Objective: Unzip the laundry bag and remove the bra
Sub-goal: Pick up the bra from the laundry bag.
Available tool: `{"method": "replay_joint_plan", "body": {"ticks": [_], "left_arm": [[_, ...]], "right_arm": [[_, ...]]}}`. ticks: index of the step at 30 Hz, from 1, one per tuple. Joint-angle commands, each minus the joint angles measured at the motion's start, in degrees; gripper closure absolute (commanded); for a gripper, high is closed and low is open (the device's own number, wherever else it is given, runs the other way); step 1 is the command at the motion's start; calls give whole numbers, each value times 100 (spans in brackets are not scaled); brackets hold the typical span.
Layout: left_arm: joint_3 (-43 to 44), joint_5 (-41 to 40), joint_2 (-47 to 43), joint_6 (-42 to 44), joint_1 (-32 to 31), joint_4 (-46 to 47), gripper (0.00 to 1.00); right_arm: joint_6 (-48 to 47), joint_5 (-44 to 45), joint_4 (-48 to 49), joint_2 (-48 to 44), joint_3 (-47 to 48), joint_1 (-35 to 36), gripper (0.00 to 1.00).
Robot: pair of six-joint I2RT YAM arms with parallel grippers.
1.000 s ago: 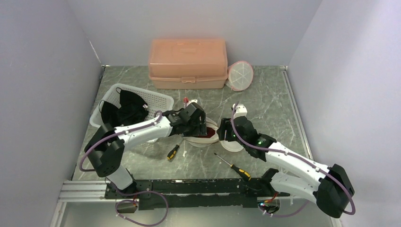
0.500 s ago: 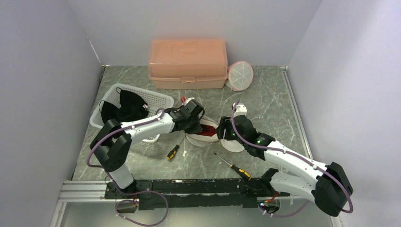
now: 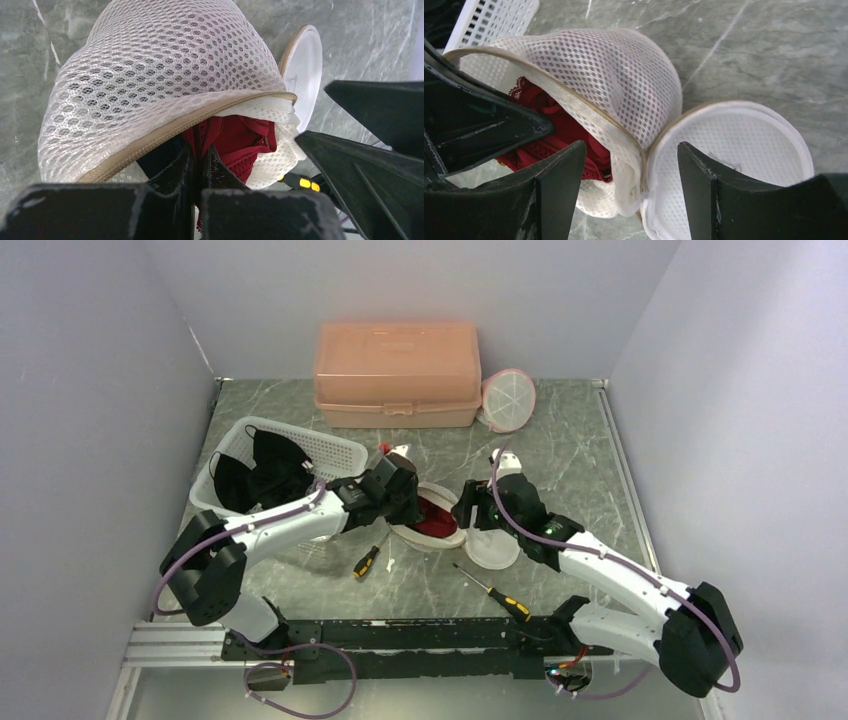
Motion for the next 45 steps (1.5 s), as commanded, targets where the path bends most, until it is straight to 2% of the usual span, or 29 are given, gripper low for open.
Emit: {"method": "replay_joint_plan", "body": {"ticks": [1, 11, 13, 16, 18, 22, 24, 39, 43, 45], "left_arm": [[-68, 258, -362, 381, -54, 513, 97], [52, 641, -359, 818, -123, 489, 97], [128, 706, -317, 890, -150, 424, 97], [177, 754, -293, 986, -165, 362, 97], [157, 777, -327, 1033, -171, 343, 97], [131, 779, -416, 1167, -168, 233, 97], [133, 773, -487, 1257, -170, 171, 97], [15, 511, -1360, 1713, -167, 225, 97], [162, 384, -1469, 1776, -170, 146, 97], [237, 327, -1492, 1838, -170, 151, 97]], "right_arm": [[-314, -746, 336, 301, 406, -22, 29], [-445, -714, 385, 571, 671, -22, 35], [-480, -661, 370, 696, 738, -18, 43], [-403, -476, 402, 792, 765, -15, 62], [-373, -388, 400, 857, 806, -19, 70], [-222, -37, 302, 973, 871, -64, 92], [-104, 70, 281, 1023, 872, -142, 100], [366, -21, 169, 1060, 632, -469, 99], [336, -24, 67, 740, 586, -470, 63], [307, 54, -88, 553, 625, -471, 52]]}}
